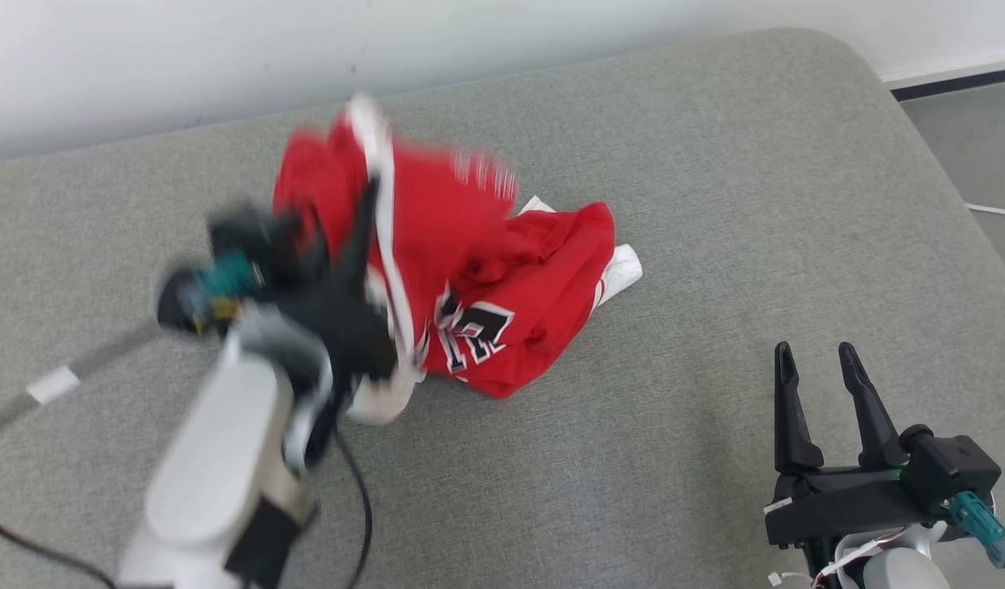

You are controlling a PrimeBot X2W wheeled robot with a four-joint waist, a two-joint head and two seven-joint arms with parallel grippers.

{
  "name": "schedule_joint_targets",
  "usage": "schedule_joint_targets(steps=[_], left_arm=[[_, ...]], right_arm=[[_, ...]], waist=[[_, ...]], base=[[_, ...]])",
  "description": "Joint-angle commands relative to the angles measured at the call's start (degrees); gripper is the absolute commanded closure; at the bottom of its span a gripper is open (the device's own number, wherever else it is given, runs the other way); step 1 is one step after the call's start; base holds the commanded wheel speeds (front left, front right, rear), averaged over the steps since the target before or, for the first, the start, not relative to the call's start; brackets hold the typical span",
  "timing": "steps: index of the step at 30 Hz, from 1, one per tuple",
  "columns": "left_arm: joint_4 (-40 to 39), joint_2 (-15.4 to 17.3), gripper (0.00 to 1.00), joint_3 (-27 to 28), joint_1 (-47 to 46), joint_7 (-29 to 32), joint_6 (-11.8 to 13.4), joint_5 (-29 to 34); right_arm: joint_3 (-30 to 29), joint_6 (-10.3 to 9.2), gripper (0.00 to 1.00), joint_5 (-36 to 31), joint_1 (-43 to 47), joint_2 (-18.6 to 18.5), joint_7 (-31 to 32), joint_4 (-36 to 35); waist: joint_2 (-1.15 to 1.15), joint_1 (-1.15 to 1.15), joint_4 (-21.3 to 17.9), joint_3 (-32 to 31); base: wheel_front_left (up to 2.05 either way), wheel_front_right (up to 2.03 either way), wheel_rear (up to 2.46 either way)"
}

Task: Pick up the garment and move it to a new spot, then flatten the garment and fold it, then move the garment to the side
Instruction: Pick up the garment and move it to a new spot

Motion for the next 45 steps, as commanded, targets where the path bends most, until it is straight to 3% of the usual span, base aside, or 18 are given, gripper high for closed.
schedule_joint_targets(steps=[1,9,11,17,25,37,45], left_arm=[[2.3,-0.3,1.00,-0.6,3.7,-1.4,0.2,-0.1],[9.8,-1.6,1.00,-2.7,8.2,-5.9,-0.3,0.1],[10.6,-2.0,0.00,-3.3,7.4,-7.8,-0.3,0.4],[10.1,-1.8,0.00,-3.4,5.6,-11.4,0.4,1.4],[6.9,2.0,0.00,-2.2,7.9,-9.2,1.9,0.8],[-4.0,8.9,0.00,1.4,19.9,-7.9,5.7,-0.9],[-11.3,10.3,0.00,3.6,28.5,-10.8,8.6,-1.9]], right_arm=[[0.2,-0.12,0.00,-0.6,-0.2,0.0,0.0,0.1],[1.0,-0.12,0.00,-1.2,-1.2,0.0,0.0,0.8],[1.1,-0.12,0.00,-1.4,-1.0,0.0,0.0,0.9],[0.3,-0.12,0.00,-2.2,0.1,0.0,0.0,1.2],[-0.7,-0.12,0.00,-2.9,1.4,0.0,0.0,1.3],[-1.5,-0.12,0.00,-3.1,3.5,0.0,0.0,1.5],[-1.7,-0.12,0.00,-3.3,4.5,0.0,0.0,1.1]], waist=[[0.00,0.00,0.4,0.4],[0.00,0.00,1.9,0.7],[0.00,0.00,2.6,0.4],[0.00,0.00,5.7,-2.2],[0.00,0.00,9.8,-5.2],[0.00,0.00,13.9,-8.3],[0.00,0.00,15.0,-9.3]], base=[[0.00,0.00,0.00],[0.00,0.00,0.00],[0.00,0.00,0.00],[0.00,0.00,0.00],[0.00,0.00,0.00],[0.00,0.00,0.00],[0.00,0.00,0.00]])
